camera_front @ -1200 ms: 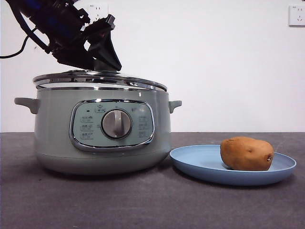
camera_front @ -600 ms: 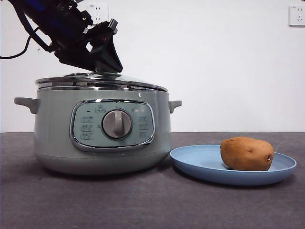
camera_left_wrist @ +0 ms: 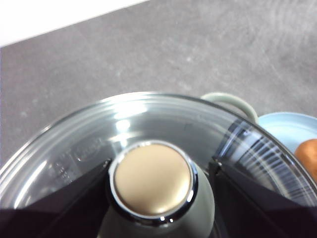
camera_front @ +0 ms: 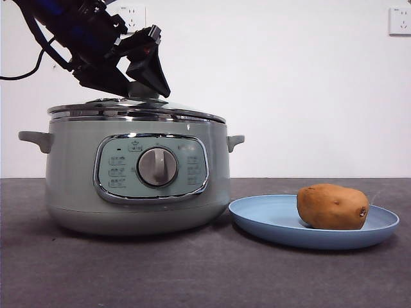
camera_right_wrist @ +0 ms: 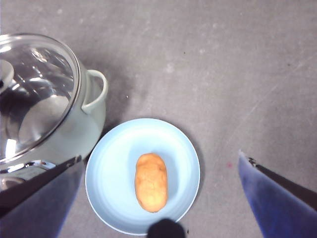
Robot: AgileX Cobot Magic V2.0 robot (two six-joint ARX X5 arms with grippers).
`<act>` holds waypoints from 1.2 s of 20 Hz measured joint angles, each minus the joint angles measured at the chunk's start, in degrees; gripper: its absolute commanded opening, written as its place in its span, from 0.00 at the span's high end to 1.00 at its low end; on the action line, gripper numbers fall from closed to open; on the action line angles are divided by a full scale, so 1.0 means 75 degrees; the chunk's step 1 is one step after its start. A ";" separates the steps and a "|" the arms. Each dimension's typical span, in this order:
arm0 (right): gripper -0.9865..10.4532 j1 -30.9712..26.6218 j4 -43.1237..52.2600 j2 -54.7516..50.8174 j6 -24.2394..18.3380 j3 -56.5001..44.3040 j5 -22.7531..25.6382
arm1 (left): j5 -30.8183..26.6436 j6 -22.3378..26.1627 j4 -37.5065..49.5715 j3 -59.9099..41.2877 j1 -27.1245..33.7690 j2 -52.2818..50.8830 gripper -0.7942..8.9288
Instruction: Take the potato out from the steamer,put the potato on the plate,close the lid
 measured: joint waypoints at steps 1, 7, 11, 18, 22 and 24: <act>0.42 0.0000 -0.0020 0.0000 0.0000 0.0000 0.0000 | 0.0000 0.0000 -0.0012 0.0035 0.0003 0.0003 0.58; 0.42 0.0000 -0.0023 0.0000 -0.0003 0.0000 -0.0015 | -0.0003 0.0017 -0.0603 0.1247 0.0003 -0.0149 0.58; 0.42 0.0000 -0.0020 0.0000 -0.0003 0.0000 -0.0020 | -0.0003 0.0085 -0.2241 0.2821 0.0003 -0.0831 0.58; 0.45 0.0000 -0.0020 0.0000 -0.0032 0.0000 -0.0020 | 0.0003 0.0405 -0.4380 0.4226 0.0003 -0.2760 0.60; 0.94 0.0000 -0.0023 -0.0003 -0.0143 0.0000 -0.0020 | 0.0012 0.0560 -0.5893 0.4226 0.0003 -0.3602 0.92; 0.92 0.0000 -0.0017 -0.0006 -0.0230 0.0000 -0.0020 | 0.0029 0.0740 -0.6484 0.4226 0.0003 -0.3684 0.93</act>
